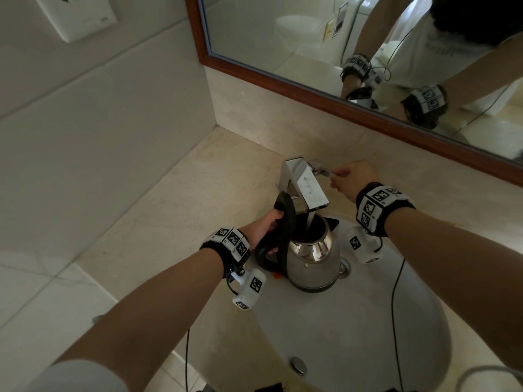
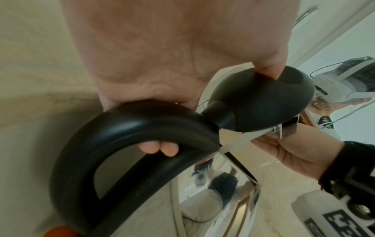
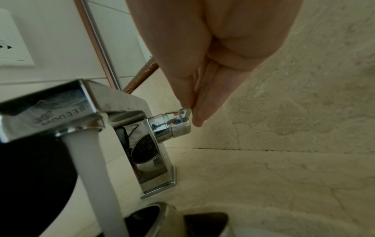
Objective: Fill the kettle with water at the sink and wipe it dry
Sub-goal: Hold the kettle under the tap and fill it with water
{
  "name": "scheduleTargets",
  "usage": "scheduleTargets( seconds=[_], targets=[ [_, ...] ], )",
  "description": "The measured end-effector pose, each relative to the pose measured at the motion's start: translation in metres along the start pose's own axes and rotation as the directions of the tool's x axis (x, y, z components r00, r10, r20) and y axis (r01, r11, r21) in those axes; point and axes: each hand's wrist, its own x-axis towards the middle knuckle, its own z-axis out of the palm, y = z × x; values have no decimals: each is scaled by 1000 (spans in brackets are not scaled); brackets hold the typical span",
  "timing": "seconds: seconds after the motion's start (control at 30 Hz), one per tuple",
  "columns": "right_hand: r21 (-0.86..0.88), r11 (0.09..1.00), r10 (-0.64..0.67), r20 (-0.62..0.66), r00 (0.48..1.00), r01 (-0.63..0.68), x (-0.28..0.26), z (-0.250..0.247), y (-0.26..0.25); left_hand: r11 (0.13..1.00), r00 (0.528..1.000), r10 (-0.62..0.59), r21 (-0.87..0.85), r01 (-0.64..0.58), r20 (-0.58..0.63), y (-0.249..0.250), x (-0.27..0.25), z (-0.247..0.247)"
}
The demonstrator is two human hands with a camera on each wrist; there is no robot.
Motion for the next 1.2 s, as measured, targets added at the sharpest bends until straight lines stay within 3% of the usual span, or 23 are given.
scheduleTargets(
  seconds=[1.2],
  targets=[
    [8,1000,15,-12,1000,-15,1,2,1,999,999,12,-37,-14,-44,-1,2,-1]
  ],
)
